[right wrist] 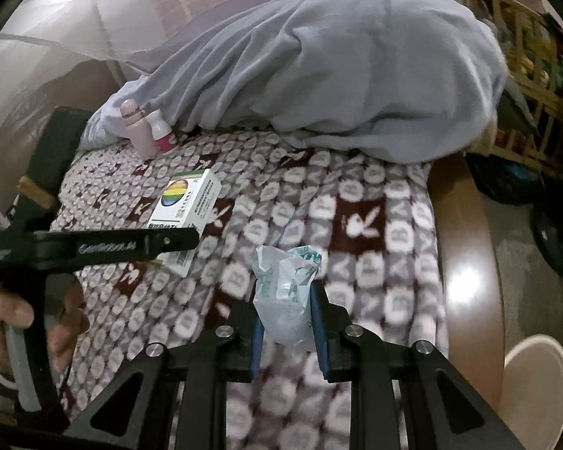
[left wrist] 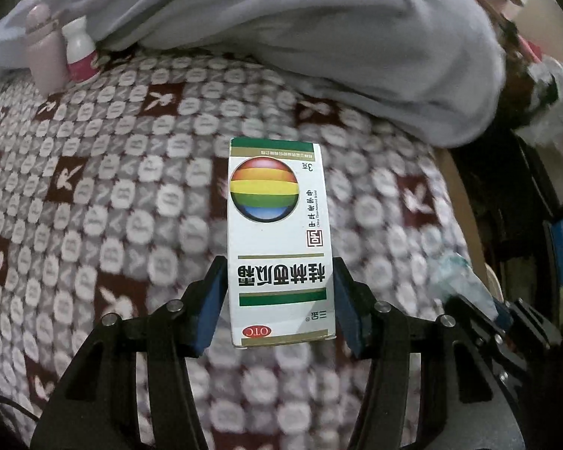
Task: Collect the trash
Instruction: 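Carry the rainbow-logo box and plastic bag over the cream bin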
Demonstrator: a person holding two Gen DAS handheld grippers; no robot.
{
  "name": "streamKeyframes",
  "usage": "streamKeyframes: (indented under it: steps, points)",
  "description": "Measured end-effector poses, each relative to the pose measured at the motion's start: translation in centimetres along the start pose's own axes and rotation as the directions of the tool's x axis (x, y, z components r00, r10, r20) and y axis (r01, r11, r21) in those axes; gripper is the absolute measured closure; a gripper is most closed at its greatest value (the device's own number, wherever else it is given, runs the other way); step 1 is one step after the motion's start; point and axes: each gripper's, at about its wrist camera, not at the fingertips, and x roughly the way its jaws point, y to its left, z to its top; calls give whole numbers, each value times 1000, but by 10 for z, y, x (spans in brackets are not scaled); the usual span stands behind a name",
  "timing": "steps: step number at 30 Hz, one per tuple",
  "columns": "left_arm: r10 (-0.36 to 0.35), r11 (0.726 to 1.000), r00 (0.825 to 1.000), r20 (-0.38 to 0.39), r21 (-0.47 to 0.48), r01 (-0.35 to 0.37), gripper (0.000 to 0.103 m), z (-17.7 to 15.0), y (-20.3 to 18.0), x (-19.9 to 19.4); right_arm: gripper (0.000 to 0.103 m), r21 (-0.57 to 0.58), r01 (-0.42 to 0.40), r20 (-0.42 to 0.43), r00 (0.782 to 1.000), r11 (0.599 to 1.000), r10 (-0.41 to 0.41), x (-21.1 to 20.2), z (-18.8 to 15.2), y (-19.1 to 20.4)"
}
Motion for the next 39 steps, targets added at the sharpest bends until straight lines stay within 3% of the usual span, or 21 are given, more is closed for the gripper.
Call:
streamKeyframes:
  steps: [12,26,39]
  points:
    - [-61,983,998,-3,173,61,51,-37,-81,-12,81,95,85,33,995,992,-89,-66,-42,-31]
    - [-119,937,993,-24,328,120,51,-56,-168,-19,81,225,192,51,977,955,-209,-124,-83,-88]
    - [-264,865,953,-149,401,303,50,-67,-254,-2,81,351,291,-1,951,890,-310,-150,-120,-150]
